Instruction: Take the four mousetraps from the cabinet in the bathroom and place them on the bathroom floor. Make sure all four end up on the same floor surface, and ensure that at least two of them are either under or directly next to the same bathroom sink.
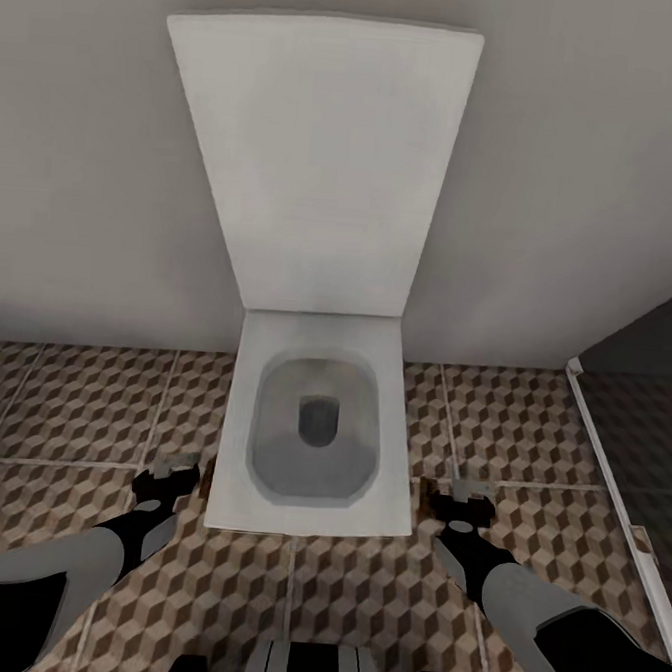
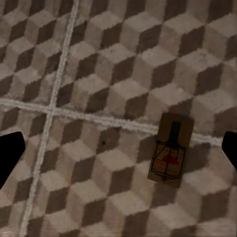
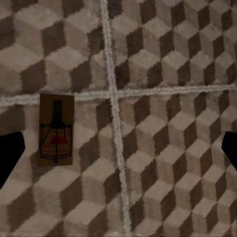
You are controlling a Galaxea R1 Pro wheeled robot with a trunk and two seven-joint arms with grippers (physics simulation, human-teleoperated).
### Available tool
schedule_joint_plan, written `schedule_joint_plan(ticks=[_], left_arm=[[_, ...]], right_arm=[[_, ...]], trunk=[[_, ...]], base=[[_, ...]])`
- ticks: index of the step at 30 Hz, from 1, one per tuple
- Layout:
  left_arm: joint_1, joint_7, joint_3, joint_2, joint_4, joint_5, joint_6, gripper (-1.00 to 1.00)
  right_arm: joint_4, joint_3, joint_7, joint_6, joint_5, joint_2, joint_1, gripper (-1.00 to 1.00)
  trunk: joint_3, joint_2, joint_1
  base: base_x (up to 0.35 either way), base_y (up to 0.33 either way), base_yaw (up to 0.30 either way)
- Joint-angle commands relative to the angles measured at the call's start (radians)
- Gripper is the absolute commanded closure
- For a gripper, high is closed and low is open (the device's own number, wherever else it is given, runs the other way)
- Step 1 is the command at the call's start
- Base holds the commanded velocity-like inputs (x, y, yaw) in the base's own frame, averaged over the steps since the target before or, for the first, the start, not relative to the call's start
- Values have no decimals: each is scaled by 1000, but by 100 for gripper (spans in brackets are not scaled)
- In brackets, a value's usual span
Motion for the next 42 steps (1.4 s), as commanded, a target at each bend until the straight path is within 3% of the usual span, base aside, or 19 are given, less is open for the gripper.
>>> schedule_joint_plan(ticks=[1, 27, 42], left_arm=[[0, 0, 0, 0, 0, 0, 0, -100], [0, 0, 0, 0, 0, 0, 0, -100], [0, 0, 0, 0, 0, 0, 0, -100]], right_arm=[[0, 0, 0, 0, 0, 0, 0, -100], [0, 0, 0, 0, 1, 0, 0, -100], [0, 1, 0, -14, 0, 0, 0, -100]], trunk=[[0, 0, 0], [0, 0, 0], [0, 0, 0]], base=[[-328, 0, 0], [-327, 0, 0], [-34, 0, 0]])
